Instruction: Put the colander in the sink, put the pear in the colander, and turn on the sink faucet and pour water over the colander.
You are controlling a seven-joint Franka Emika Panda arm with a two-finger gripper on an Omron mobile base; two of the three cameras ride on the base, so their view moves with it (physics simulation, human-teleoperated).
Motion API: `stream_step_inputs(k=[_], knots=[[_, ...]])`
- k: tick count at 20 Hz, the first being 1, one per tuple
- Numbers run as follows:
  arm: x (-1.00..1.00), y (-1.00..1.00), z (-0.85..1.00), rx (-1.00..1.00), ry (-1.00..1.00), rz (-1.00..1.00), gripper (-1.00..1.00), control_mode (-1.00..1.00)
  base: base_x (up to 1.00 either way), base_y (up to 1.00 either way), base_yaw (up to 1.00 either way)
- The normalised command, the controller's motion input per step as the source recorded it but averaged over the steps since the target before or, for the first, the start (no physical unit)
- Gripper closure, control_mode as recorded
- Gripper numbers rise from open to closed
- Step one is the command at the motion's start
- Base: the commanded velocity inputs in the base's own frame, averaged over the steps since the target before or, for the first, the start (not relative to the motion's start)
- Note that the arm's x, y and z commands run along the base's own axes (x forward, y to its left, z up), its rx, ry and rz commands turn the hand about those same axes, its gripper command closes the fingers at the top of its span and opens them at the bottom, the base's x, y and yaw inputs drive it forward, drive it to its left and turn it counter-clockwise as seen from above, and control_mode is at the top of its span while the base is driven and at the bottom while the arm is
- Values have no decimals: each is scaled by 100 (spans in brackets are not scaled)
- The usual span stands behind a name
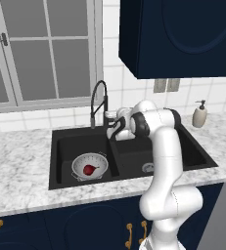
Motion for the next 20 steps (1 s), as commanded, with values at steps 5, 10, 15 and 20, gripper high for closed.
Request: stream_step_inputs(k=[5, 10, 15, 20], knots=[[3, -7, -2, 0, 0, 0, -100, -100, 0, 0, 0], [0, -37, 0, 0, 0, 0, -100, -100, 0, 0, 0], [0, -31, 0, 0, 0, 0, -100, -100, 0, 0, 0], [0, -53, 0, 0, 0, 2, -100, -100, 0, 0, 0]])
